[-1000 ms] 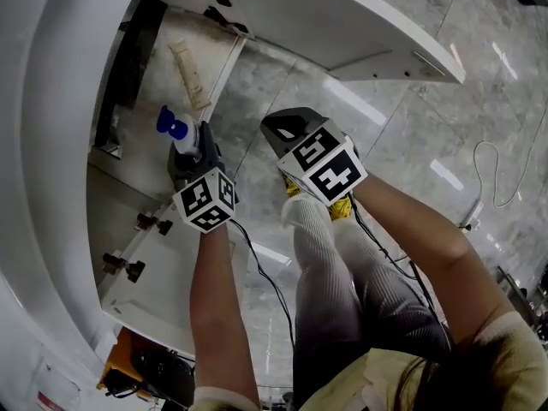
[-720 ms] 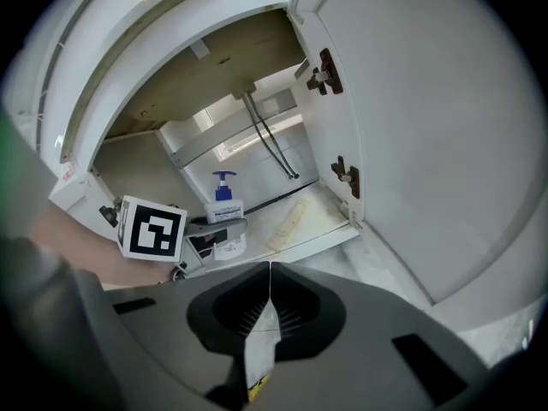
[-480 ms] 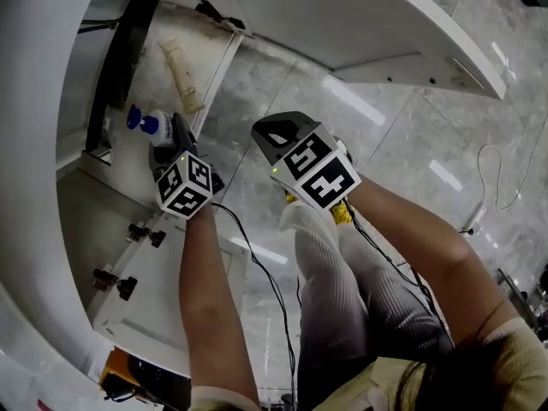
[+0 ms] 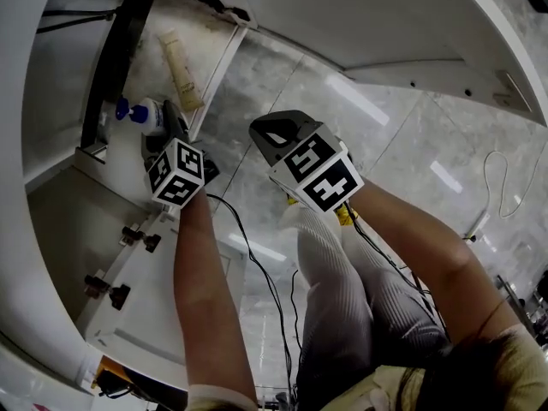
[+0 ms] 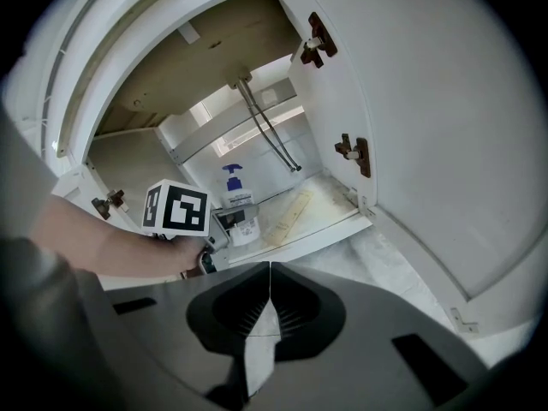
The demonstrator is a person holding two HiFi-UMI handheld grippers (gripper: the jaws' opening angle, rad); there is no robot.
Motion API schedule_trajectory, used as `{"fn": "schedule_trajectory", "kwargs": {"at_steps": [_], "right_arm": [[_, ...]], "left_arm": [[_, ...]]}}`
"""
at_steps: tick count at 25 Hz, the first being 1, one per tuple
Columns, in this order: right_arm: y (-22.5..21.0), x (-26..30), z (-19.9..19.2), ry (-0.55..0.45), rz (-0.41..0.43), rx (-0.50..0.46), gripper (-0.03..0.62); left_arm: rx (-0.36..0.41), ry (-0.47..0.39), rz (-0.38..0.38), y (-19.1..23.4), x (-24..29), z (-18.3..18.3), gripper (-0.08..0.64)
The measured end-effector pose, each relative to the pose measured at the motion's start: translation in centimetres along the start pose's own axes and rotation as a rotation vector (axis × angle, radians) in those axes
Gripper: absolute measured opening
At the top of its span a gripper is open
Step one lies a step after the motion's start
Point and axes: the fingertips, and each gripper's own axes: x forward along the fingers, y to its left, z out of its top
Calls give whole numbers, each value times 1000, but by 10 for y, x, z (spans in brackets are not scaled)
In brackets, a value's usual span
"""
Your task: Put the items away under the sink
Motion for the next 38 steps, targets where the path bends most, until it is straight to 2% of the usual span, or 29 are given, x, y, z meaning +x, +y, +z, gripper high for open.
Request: {"fn": "schedule_trajectory", "kwargs": {"at_steps": [12, 22, 28, 33, 38], "right_arm": [[-8, 6, -14, 8, 9, 4, 26], [-16, 3, -20, 0, 21, 21, 26], [-16, 6, -27, 4, 26, 30, 26], [-13, 7, -30, 11, 31, 15, 26], [-22, 7, -31, 0, 16, 44, 26]], "left_arm": [[-12, -91, 24, 2, 20, 8, 229], [-22, -130, 29, 0, 38, 11, 227], [-18, -129, 25, 5, 48, 13, 227], [-63, -134, 38, 14, 53, 11, 227], [-38, -123, 25, 9, 53, 8, 227]]}}
